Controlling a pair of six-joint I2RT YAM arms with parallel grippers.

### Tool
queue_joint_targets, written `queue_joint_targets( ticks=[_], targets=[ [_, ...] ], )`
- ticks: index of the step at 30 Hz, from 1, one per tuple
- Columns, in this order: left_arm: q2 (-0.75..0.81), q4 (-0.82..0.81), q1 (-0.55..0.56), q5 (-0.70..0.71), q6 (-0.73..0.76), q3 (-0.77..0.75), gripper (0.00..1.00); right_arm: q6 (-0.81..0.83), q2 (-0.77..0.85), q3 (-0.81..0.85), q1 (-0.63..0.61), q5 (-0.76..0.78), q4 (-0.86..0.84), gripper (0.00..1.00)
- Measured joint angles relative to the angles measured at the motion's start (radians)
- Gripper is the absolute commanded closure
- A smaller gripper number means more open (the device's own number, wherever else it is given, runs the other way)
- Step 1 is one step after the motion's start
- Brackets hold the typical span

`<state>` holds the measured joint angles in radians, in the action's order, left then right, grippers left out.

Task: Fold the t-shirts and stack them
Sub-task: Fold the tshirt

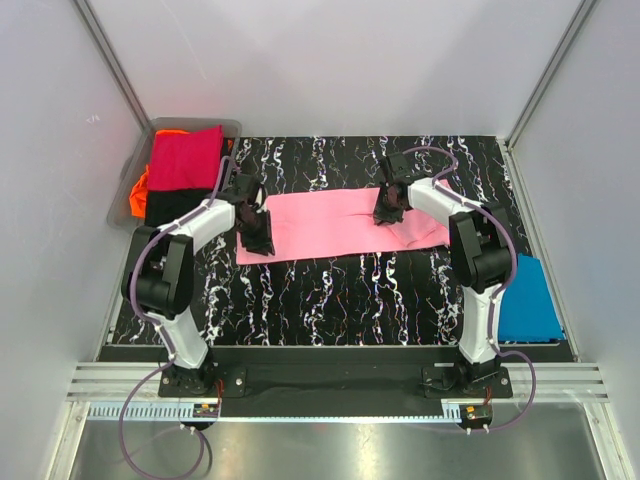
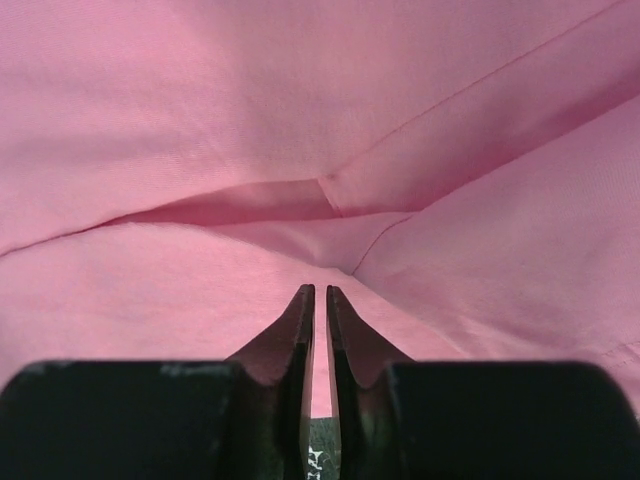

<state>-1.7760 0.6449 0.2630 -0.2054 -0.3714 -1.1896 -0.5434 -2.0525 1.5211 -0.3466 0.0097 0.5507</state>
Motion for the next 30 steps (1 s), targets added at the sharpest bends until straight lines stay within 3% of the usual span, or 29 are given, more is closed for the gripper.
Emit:
queue_joint_targets(
  ticks=[9,30],
  targets=[
    [-0.072,0.02,0.0,0.019,0.002,-0.006,0.73,-0.003,-0.041,0.013,0.003,0.0,0.0,0.84],
    [-0.051,-0.005,-0.008,0.019,-0.002,0.034,0.72,-0.002,-0.126,0.117,0.034,-0.053,-0.003,0.78]
  ],
)
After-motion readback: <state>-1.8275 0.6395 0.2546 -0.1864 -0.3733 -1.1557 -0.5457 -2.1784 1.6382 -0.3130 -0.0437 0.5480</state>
